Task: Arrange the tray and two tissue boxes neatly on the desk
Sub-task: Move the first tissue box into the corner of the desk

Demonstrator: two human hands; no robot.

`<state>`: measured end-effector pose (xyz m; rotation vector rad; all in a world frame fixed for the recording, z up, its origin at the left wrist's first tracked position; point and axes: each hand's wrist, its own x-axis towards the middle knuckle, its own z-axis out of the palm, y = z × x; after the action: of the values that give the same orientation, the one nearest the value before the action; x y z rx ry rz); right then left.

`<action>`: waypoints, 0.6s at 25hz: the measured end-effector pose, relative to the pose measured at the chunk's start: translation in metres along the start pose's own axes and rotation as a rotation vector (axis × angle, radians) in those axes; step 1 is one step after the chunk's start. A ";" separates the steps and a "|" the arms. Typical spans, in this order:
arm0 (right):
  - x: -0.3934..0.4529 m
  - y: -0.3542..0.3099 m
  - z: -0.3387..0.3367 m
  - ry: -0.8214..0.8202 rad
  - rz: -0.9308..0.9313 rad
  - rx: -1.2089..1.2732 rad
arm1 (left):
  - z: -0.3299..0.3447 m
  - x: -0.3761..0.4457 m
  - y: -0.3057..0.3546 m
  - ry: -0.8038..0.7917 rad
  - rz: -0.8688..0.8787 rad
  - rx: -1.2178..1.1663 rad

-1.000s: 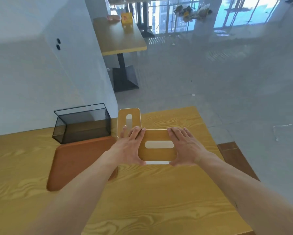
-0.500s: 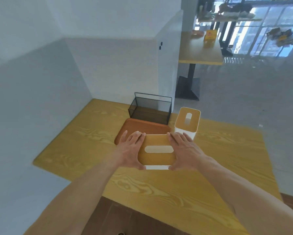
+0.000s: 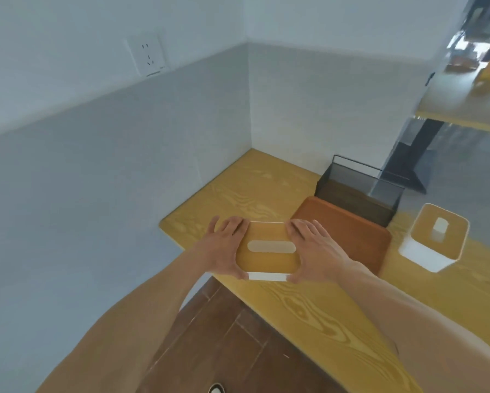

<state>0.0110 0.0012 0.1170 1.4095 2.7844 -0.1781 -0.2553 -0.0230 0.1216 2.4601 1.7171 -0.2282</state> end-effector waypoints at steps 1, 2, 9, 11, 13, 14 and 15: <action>0.016 -0.012 0.002 -0.004 -0.009 0.002 | 0.001 -0.003 -0.019 -0.009 -0.005 -0.006; 0.031 -0.024 0.004 -0.004 -0.010 0.004 | 0.003 -0.006 -0.038 -0.014 -0.008 -0.007; 0.098 -0.065 0.015 -0.022 0.066 -0.014 | 0.010 0.014 -0.124 -0.053 0.056 -0.013; 0.108 -0.061 0.014 -0.027 0.094 -0.015 | 0.012 0.032 -0.132 -0.070 0.085 -0.017; 0.119 -0.051 0.016 -0.031 0.131 -0.015 | 0.014 0.057 -0.137 -0.074 0.116 -0.020; 0.125 -0.043 0.017 -0.036 0.152 -0.008 | 0.015 0.072 -0.140 -0.071 0.132 -0.024; 0.132 -0.035 0.018 -0.033 0.173 -0.005 | 0.015 0.088 -0.142 -0.062 0.149 -0.018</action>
<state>-0.0958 0.0850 0.0938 1.6198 2.6182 -0.1892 -0.3600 0.1035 0.0867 2.5253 1.4978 -0.2681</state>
